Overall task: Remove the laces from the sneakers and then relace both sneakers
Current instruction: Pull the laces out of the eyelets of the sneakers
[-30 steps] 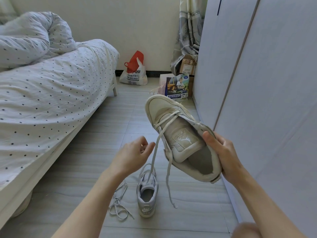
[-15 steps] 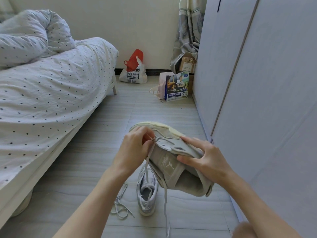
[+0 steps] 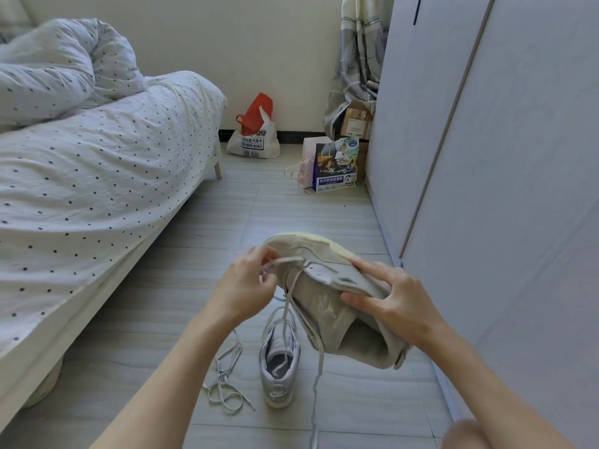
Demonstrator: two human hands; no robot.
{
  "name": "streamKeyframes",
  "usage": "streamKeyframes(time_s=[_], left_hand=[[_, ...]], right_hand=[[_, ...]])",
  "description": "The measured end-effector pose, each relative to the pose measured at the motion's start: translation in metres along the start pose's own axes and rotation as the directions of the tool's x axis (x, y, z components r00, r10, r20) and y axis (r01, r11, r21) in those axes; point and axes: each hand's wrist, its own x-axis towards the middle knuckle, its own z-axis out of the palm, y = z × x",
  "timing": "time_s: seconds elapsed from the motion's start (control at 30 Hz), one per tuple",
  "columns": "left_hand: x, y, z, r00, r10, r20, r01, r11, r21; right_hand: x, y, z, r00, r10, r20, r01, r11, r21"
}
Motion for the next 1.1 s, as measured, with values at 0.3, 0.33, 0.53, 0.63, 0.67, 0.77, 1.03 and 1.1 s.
streamKeyframes(time_s=[0.3, 0.33, 0.53, 0.63, 0.67, 0.77, 1.03, 1.1], left_hand=[[0.001, 0.001, 0.002, 0.996, -0.048, 0.079, 0.044, 0.998, 0.05], [0.001, 0.002, 0.001, 0.994, -0.062, 0.092, 0.057, 0.996, 0.063], [0.002, -0.004, -0.026, 0.95, -0.267, -0.164, 0.213, 0.934, -0.286], [-0.006, -0.009, -0.022, 0.972, -0.234, -0.026, 0.23, 0.967, -0.107], [-0.008, -0.009, -0.017, 0.976, -0.212, 0.057, 0.214, 0.977, -0.02], [-0.006, -0.007, -0.005, 0.972, -0.164, 0.171, 0.152, 0.985, 0.078], [-0.002, 0.004, 0.015, 0.989, -0.05, 0.141, 0.04, 0.997, 0.07], [-0.001, 0.007, 0.011, 0.997, -0.034, 0.073, 0.032, 0.999, 0.026]], right_hand=[[-0.006, -0.003, 0.006, 0.986, -0.131, 0.1, 0.153, 0.953, -0.262], [-0.004, -0.002, 0.005, 0.988, -0.119, 0.1, 0.14, 0.961, -0.24], [0.005, 0.019, -0.006, 0.997, 0.079, 0.003, -0.079, 0.995, 0.06], [0.006, 0.026, -0.009, 0.991, 0.125, -0.044, -0.12, 0.988, 0.101], [0.006, 0.026, -0.009, 0.993, 0.105, -0.05, -0.102, 0.993, 0.057], [0.003, 0.022, -0.007, 1.0, 0.009, -0.02, -0.011, 0.992, -0.124], [-0.004, 0.008, 0.002, 0.99, -0.118, 0.074, 0.131, 0.968, -0.213], [-0.002, 0.009, 0.002, 0.992, -0.106, 0.067, 0.116, 0.976, -0.185]])
